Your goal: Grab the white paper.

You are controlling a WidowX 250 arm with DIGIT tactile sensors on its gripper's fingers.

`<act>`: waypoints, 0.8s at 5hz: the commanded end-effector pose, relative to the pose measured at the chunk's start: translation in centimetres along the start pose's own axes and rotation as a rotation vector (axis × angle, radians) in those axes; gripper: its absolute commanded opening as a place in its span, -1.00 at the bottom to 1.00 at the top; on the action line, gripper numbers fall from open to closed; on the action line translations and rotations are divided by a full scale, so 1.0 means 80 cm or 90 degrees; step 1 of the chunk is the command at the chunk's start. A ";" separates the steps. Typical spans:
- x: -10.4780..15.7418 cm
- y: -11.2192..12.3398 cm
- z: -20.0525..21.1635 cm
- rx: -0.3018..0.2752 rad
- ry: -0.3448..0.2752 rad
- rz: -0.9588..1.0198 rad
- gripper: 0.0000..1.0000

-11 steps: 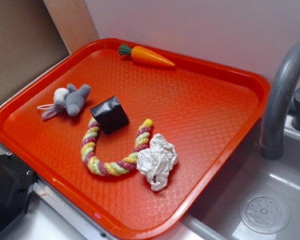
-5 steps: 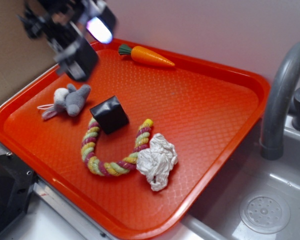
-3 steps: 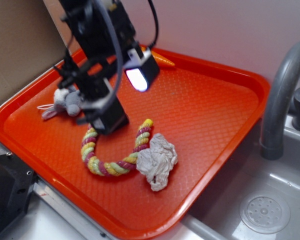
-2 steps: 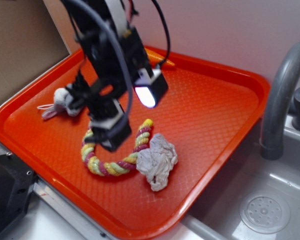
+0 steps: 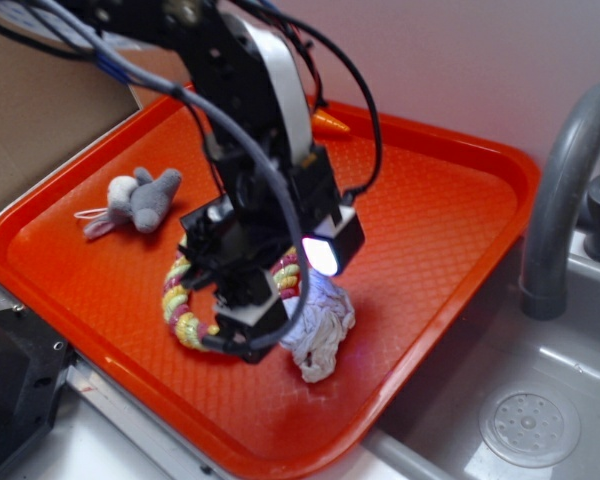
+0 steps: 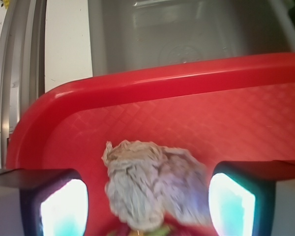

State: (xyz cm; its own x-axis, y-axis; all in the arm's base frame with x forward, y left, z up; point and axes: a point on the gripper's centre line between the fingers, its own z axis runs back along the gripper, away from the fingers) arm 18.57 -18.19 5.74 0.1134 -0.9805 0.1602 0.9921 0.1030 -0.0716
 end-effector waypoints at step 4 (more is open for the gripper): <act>0.004 -0.019 -0.044 0.013 0.107 -0.085 -1.00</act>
State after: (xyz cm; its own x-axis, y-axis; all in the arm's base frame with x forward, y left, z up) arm 18.96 -19.36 2.15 -0.0037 -1.0000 -0.0020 0.9993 -0.0036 -0.0385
